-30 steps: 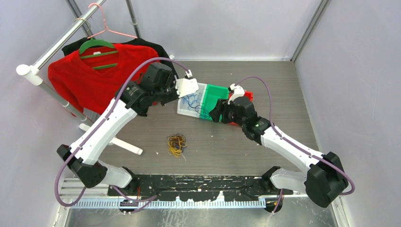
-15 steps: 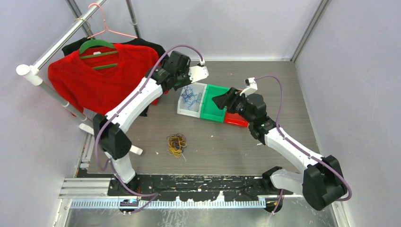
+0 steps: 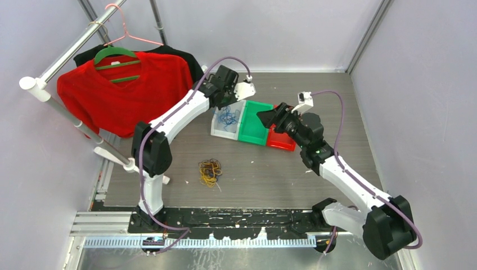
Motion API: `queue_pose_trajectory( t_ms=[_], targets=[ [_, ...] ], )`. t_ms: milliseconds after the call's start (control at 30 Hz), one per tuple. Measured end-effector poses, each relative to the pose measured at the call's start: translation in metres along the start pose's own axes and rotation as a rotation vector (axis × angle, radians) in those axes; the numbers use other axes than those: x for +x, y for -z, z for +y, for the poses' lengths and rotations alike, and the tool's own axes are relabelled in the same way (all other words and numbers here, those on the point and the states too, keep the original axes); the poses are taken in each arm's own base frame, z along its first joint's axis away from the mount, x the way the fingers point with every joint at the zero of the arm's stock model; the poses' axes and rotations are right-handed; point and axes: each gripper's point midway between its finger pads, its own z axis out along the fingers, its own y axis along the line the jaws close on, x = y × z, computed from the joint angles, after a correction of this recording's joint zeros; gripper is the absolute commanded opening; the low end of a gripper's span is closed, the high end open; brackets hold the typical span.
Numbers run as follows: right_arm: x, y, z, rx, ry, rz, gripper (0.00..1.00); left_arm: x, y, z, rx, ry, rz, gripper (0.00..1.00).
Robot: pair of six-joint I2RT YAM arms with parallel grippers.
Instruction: Untangle the cables
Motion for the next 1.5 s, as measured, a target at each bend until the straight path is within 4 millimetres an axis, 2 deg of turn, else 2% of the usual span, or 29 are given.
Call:
queue_pose_trajectory(
  t_ms=[133,333,467,567,667,733,767,833,900,1000,1067,1200,1267,1367,1500],
  targets=[
    [-0.004,0.008,-0.004,0.013,0.002,-0.032,0.67,0.004,-0.022,-0.017,0.052,0.046,0.016,0.0],
    [0.017,0.014,-0.031,0.084,-0.007,-0.007,0.67,-0.005,-0.039,-0.029,0.101,0.107,-0.011,0.0],
    [0.022,0.021,-0.036,0.102,-0.009,0.001,0.66,-0.005,-0.051,-0.035,0.113,0.124,-0.013,0.03],
    [0.021,0.025,-0.035,0.101,-0.008,-0.002,0.67,-0.004,-0.059,-0.039,0.121,0.126,-0.009,0.18],
    [0.021,0.028,-0.033,0.096,-0.002,0.001,0.67,0.0,-0.063,-0.043,0.134,0.131,0.005,0.53],
    [0.024,0.029,-0.034,0.101,0.009,0.019,0.67,0.001,-0.06,-0.046,0.16,0.15,0.017,0.66],
    [0.026,0.029,-0.036,0.106,0.015,0.032,0.66,0.0,-0.056,-0.045,0.172,0.161,0.018,0.7],
    [0.028,0.03,-0.035,0.107,0.024,0.048,0.66,-0.005,-0.044,-0.042,0.2,0.185,0.005,0.85],
    [0.031,0.029,-0.033,0.102,0.045,0.066,0.66,-0.008,-0.029,-0.036,0.218,0.206,-0.018,0.92],
    [0.039,0.025,-0.025,0.087,0.079,0.104,0.66,-0.004,0.004,-0.033,0.271,0.251,-0.037,0.94],
    [0.052,0.022,-0.015,0.063,0.11,0.144,0.67,-0.002,0.028,-0.029,0.296,0.276,-0.058,0.92],
    [0.1,0.014,0.018,-0.02,0.208,0.278,0.68,0.01,0.087,-0.025,0.342,0.328,-0.12,0.88],
    [0.126,0.011,0.031,-0.058,0.247,0.344,0.68,0.027,0.113,-0.037,0.371,0.343,-0.122,0.88],
    [0.169,0.005,0.046,-0.104,0.3,0.451,0.67,0.06,0.137,-0.064,0.413,0.367,-0.094,0.83],
    [0.218,0.002,0.052,-0.143,0.345,0.574,0.62,0.098,0.146,-0.12,0.522,0.379,-0.033,0.78]
  ],
)
